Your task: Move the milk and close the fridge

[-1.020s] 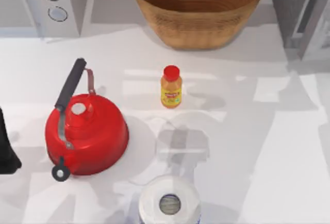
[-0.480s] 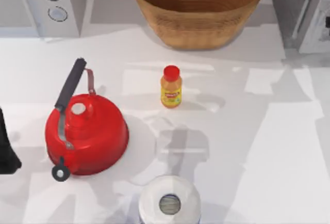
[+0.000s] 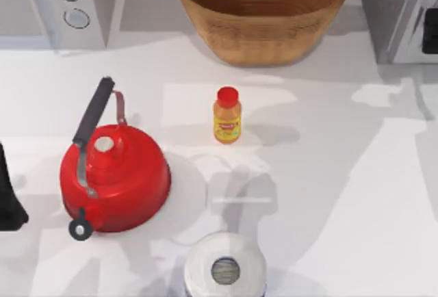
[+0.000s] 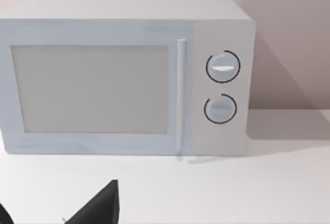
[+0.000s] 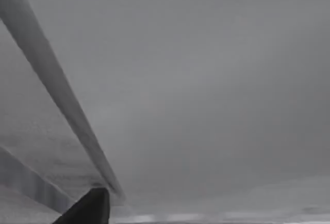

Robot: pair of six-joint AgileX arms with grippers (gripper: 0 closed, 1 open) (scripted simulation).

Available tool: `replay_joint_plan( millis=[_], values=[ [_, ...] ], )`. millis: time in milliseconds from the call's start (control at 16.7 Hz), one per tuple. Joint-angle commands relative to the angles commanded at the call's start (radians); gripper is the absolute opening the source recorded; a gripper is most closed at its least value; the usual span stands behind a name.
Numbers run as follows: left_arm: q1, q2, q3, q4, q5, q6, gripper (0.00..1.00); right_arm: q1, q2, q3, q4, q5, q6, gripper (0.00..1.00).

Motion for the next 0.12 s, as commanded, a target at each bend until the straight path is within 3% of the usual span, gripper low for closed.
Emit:
replay_joint_plan(
  millis=[120],
  values=[
    [0.000,0.000,0.000,0.000,0.000,0.000,1.00,0.000,0.015,0.015,-0.008,0.000,0.000,1.00]
  ],
)
